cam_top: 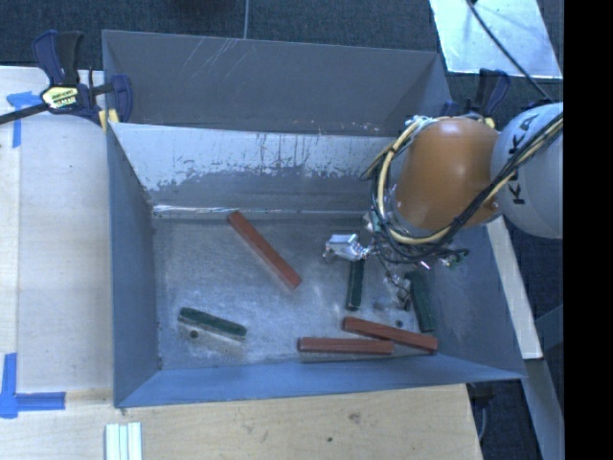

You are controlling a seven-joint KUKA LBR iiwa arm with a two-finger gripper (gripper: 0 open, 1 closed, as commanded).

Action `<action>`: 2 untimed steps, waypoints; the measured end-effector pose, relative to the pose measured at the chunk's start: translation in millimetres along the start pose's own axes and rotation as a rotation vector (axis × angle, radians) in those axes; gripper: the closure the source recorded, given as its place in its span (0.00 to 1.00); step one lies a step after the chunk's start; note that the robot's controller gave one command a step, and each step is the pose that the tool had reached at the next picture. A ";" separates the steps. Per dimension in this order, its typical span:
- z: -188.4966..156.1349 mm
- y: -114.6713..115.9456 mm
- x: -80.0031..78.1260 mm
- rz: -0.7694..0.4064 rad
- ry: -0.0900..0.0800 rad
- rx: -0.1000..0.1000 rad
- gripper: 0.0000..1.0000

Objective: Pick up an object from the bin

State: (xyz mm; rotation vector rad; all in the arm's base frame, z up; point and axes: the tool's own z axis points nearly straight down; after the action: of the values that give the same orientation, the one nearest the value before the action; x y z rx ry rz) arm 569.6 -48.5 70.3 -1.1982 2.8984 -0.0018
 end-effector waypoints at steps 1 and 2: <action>-0.4 -1.0 -0.5 0.005 -0.002 0.001 0.00; -0.7 -2.2 -0.9 0.010 -0.003 0.001 0.00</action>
Offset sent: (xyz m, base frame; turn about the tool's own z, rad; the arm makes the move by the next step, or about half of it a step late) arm 0.0000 0.0000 0.0000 0.0000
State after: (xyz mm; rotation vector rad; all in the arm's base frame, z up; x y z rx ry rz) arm 571.8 -49.4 71.0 -1.1819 2.9020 -0.0019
